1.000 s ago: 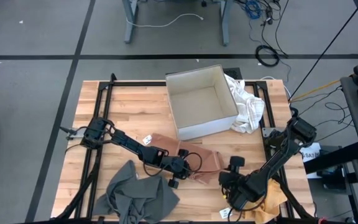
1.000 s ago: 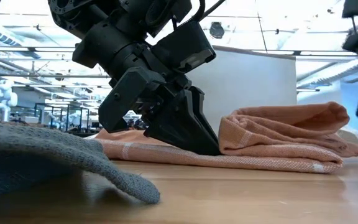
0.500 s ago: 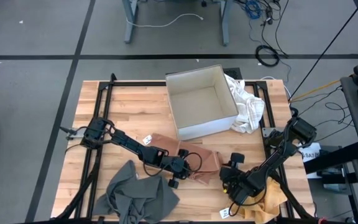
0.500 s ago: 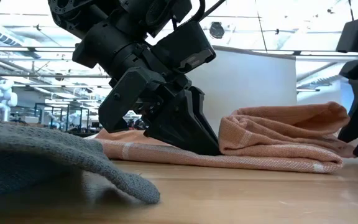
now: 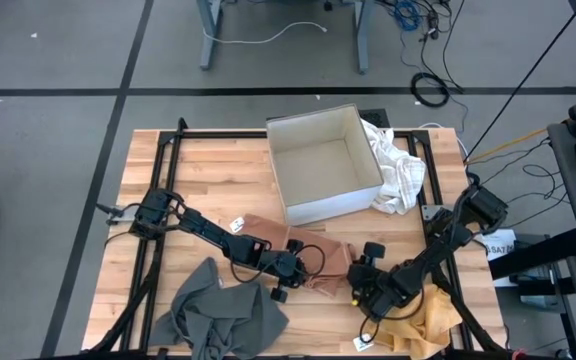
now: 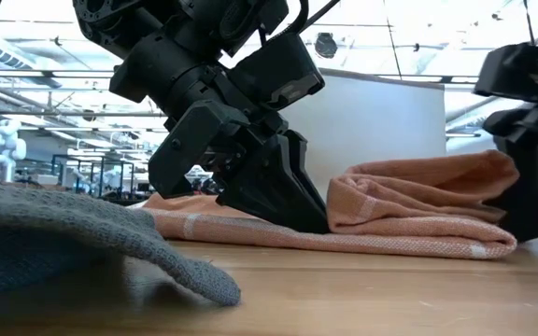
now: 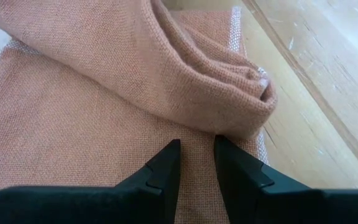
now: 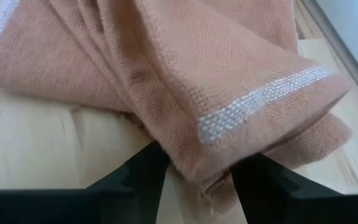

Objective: Fold towel
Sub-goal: Fold the brown towel

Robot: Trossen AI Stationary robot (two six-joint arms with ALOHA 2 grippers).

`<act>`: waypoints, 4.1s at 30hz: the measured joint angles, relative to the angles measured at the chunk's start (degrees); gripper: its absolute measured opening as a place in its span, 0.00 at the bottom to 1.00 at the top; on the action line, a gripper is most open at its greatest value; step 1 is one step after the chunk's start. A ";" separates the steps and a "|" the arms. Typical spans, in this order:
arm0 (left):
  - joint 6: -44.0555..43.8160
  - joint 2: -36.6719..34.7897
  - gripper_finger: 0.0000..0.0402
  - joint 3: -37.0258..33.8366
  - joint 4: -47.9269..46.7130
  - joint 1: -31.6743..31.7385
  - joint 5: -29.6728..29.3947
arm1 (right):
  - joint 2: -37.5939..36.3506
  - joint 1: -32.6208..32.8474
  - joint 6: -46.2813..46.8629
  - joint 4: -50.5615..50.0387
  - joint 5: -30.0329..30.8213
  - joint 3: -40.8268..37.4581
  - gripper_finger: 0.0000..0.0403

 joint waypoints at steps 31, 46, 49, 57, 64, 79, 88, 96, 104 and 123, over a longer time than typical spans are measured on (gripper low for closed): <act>4.81 -10.41 0.26 0.00 -17.42 -3.32 -14.18 | 0.33 -11.08 -26.53 -17.48 -2.30 19.69 0.01; -4.74 -10.88 0.26 -0.02 -32.92 -4.44 -14.38 | 0.30 -20.50 -39.30 -8.57 -8.95 19.65 0.35; -4.72 -10.88 0.26 -0.02 -32.92 -4.44 -14.36 | 0.28 -20.02 -38.64 -9.24 -8.81 19.65 0.43; -4.70 -10.88 0.26 -0.02 -32.89 -4.42 -14.33 | 0.26 -16.62 -32.75 -14.48 -8.09 19.65 0.45; -4.68 -10.88 0.26 -0.02 -32.24 -4.24 -13.55 | 0.22 -13.71 -32.83 -19.99 0.45 21.58 0.39; -4.72 -10.88 0.26 -0.02 -30.11 -4.24 -10.54 | 0.15 -15.32 -36.41 -6.14 -4.34 18.74 0.35; -4.74 -10.88 0.26 -0.02 -29.39 -5.03 -10.53 | 0.17 -18.95 -36.89 8.10 -6.47 9.82 0.35; -4.74 -10.88 0.26 0.00 -29.29 -5.16 -10.84 | 0.19 -19.98 -37.40 13.68 -9.13 6.43 0.35; -4.05 -10.88 0.26 0.00 -28.45 -5.51 -13.82 | 0.19 -18.04 -38.44 17.33 -19.54 9.40 0.35; 0.31 -21.68 0.26 0.09 -33.09 -5.35 -9.35 | 3.08 -18.71 -34.61 10.75 -29.04 9.57 0.35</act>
